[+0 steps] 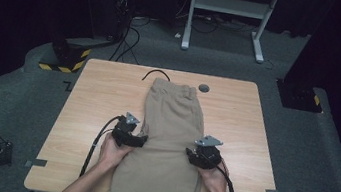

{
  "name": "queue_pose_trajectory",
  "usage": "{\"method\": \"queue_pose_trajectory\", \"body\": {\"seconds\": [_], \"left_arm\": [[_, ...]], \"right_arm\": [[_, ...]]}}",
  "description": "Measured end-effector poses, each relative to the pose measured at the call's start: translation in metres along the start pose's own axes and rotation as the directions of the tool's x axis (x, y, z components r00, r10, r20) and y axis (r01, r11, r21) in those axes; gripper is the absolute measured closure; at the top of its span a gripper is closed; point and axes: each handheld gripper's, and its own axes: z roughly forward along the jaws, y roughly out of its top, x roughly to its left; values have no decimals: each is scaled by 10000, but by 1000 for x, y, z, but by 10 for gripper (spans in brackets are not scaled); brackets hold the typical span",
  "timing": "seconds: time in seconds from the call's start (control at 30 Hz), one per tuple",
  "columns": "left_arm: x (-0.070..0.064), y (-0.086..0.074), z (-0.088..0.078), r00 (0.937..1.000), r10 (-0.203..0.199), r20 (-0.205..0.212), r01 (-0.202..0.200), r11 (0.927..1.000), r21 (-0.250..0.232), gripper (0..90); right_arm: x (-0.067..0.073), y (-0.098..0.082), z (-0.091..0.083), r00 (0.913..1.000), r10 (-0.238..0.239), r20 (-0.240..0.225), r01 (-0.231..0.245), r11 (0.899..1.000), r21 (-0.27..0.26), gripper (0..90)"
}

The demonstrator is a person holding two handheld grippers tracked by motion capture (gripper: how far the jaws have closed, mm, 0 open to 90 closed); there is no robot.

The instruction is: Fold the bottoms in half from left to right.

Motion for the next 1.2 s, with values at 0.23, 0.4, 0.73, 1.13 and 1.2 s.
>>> {"method": "queue_pose_trajectory", "body": {"seconds": [0.23, 0.4, 0.73, 1.13, 1.2], "left_arm": [[0, -1, -17, 9999, 127, 55, -125, 9990, -430, 239], [5, -7, -32, 9986, -145, 503, 173, 9982, -567, 246], [8, -17, -30, 9977, -341, 582, 364, 9985, -399, 257], [8, -19, -30, 9985, -249, 488, 259, 9995, -198, 257], [9, -19, -30, 9984, -278, 491, 288, 9994, -204, 255]], "right_arm": [[-7, -2, -6, 9986, 488, 190, -488, 9988, -2, 465], [-4, -2, -19, 9973, 728, 44, -725, 9966, -398, 466], [-10, -8, -16, 9934, 1142, 113, -1141, 9934, -89, 463], [-10, -13, -15, 9939, 1058, 297, -1066, 9939, 291, 462], [-11, -12, -16, 9938, 1085, 233, -1090, 9938, 211, 462]]}}
